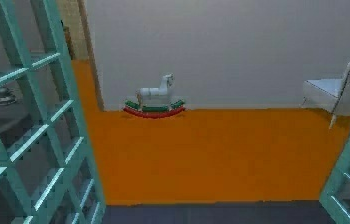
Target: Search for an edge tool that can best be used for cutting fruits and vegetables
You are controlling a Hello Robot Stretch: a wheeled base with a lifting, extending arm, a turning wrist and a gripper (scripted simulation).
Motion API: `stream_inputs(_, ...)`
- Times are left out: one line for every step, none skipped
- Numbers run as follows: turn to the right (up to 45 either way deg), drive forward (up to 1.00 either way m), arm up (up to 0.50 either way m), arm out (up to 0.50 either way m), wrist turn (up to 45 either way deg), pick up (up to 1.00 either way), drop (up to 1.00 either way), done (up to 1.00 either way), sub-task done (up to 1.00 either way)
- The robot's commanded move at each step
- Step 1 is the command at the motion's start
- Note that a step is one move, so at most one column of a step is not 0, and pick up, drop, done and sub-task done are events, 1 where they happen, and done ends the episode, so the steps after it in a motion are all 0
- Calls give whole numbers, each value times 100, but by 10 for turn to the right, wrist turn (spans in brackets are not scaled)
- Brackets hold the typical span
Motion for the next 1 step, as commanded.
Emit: stream_inputs(0,100,0,0,0,0,0,0,0)
